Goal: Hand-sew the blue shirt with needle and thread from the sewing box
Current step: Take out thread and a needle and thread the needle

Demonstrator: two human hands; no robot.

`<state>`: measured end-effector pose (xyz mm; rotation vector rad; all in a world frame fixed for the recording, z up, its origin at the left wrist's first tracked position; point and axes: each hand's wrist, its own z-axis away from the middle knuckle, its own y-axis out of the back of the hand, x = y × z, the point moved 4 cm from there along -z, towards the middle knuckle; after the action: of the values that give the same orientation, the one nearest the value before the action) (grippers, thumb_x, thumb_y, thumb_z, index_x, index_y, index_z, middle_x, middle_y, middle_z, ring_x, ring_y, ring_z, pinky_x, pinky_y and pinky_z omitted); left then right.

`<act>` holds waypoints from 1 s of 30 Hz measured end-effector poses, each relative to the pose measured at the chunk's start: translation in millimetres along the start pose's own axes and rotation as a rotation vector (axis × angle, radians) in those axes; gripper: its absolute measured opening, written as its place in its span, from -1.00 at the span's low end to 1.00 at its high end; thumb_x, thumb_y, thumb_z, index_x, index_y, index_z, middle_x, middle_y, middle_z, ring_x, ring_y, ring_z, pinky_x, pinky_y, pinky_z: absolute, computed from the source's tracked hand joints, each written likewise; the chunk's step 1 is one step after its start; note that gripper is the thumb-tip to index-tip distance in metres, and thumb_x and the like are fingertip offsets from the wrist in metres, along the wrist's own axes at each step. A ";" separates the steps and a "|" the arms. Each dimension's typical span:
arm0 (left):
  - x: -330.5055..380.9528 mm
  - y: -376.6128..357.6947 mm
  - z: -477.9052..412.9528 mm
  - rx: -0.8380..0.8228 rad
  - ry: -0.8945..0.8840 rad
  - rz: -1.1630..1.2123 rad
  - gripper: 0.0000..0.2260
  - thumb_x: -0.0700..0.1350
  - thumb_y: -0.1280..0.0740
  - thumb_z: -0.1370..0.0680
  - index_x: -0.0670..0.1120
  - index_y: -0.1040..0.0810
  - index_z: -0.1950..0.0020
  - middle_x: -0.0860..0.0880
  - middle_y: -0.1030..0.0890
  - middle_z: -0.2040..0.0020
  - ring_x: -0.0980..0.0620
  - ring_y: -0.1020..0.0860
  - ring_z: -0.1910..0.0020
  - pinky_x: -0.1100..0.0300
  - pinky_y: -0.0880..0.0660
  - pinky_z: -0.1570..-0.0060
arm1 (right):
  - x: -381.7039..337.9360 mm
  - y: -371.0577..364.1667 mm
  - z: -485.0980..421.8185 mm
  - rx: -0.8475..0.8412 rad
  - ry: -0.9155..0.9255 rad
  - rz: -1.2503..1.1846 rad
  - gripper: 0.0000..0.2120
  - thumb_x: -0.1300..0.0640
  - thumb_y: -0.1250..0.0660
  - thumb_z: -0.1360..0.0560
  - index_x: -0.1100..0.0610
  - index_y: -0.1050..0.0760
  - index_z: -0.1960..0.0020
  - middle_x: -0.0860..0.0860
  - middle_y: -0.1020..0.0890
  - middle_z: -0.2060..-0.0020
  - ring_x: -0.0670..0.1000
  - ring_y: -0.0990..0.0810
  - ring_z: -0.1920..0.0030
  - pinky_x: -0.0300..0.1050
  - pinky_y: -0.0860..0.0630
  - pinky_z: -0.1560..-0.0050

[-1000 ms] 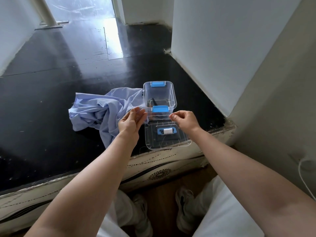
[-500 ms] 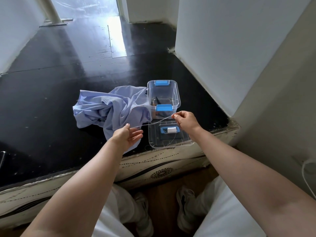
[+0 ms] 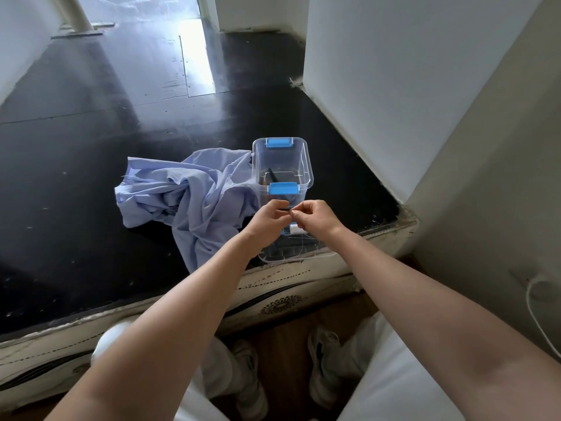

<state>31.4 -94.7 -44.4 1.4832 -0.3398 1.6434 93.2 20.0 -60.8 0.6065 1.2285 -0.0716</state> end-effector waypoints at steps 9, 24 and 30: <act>-7.3 17.0 -9.3 0.173 -0.052 -0.187 -0.84 -0.20 -0.29 -0.61 -0.18 -0.66 -0.06 -0.05 -0.61 0.30 0.08 -0.54 0.34 0.18 -0.57 0.23 | -2.4 10.5 -0.4 -0.031 0.048 0.048 -0.88 0.12 -0.36 -0.55 0.16 -0.60 -0.01 0.03 -0.64 0.16 -0.04 -0.60 0.10 -0.12 -0.57 -0.02; -23.0 89.3 -4.9 0.724 -0.019 -0.107 -0.76 -0.22 -0.18 -0.62 0.00 -0.56 0.14 -0.07 -0.63 0.21 -0.14 -0.60 0.18 -0.05 -0.54 0.06 | 10.8 31.5 -2.4 0.197 0.005 0.123 -0.85 0.15 -0.33 -0.57 0.21 -0.59 -0.06 0.11 -0.65 0.03 0.02 -0.61 -0.02 -0.16 -0.55 -0.03; -35.1 84.3 -6.1 0.642 0.083 -0.325 -0.79 -0.21 -0.18 -0.60 -0.11 -0.57 -0.15 -0.17 -0.62 -0.11 -0.15 -0.54 -0.17 0.06 -0.36 -0.22 | 7.1 25.4 -3.5 0.150 0.021 0.110 -0.82 0.16 -0.33 -0.57 0.25 -0.59 -0.10 0.12 -0.65 0.00 0.03 -0.60 -0.05 -0.17 -0.53 -0.06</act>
<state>-38.1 -154.1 -49.2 1.8011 0.5023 1.6087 102.0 44.9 -57.8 0.8063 1.2152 -0.0660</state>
